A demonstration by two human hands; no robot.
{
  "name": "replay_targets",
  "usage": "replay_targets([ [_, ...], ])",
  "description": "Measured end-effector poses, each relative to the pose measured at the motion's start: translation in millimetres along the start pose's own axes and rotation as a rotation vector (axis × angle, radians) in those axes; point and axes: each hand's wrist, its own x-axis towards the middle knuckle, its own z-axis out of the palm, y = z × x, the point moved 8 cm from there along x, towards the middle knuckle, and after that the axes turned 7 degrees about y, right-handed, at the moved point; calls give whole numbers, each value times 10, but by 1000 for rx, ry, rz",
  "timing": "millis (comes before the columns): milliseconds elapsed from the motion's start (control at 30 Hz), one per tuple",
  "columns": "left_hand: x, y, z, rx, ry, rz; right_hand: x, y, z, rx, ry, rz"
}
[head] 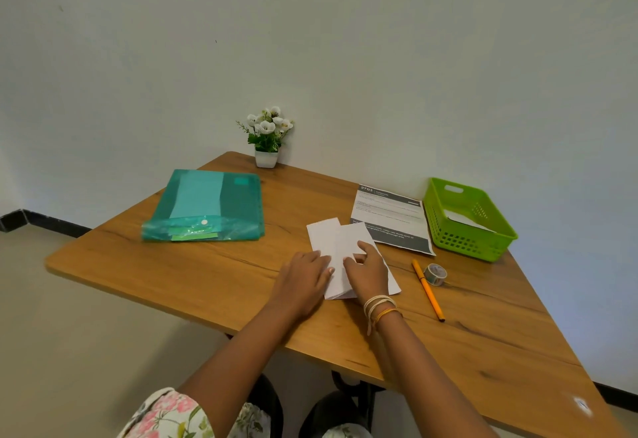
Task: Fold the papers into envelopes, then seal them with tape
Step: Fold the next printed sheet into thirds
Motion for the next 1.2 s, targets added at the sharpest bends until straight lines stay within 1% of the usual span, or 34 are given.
replay_targets([
  [133,-2,-11,34,49,-4,-10,27,78,-32,-140,-32,-17],
  [267,-15,-82,9,94,30,-92,27,176,-49,-29,-8,92],
  [367,-15,-116,-42,-33,63,-163,15,201,-65,90,21,190],
  [467,1,-180,-99,-267,75,-231,-6,170,-49,137,-16,221],
  [567,0,-264,-130,-447,120,-297,-39,104,-14,16,-50,141],
  [700,-6,-309,-166,-530,169,-357,-139,-97,55,-233,-102,-95],
  [767,-11,-296,-190,-591,183,-356,-199,-143,120,-238,-178,-146],
  [833,-20,-297,-206,-649,197,-368,-273,-158,208,-191,-309,-157],
  [900,-26,-308,-194,-695,192,-398,-337,-166,266,-269,-397,-212],
  [933,-27,-310,-179,-705,181,-403,-346,-167,265,-321,-403,-247],
  [1000,-22,-298,-164,-683,157,-390,-330,-181,213,-343,-362,-294],
  [1067,-12,-290,-155,-649,138,-355,-280,-197,121,-252,-293,-294],
  [1133,-15,-259,-155,-610,125,-304,-211,-182,16,-156,-210,-252],
  [1200,-19,-220,-165,-519,123,-257,-128,-111,-79,-104,-137,-158],
])
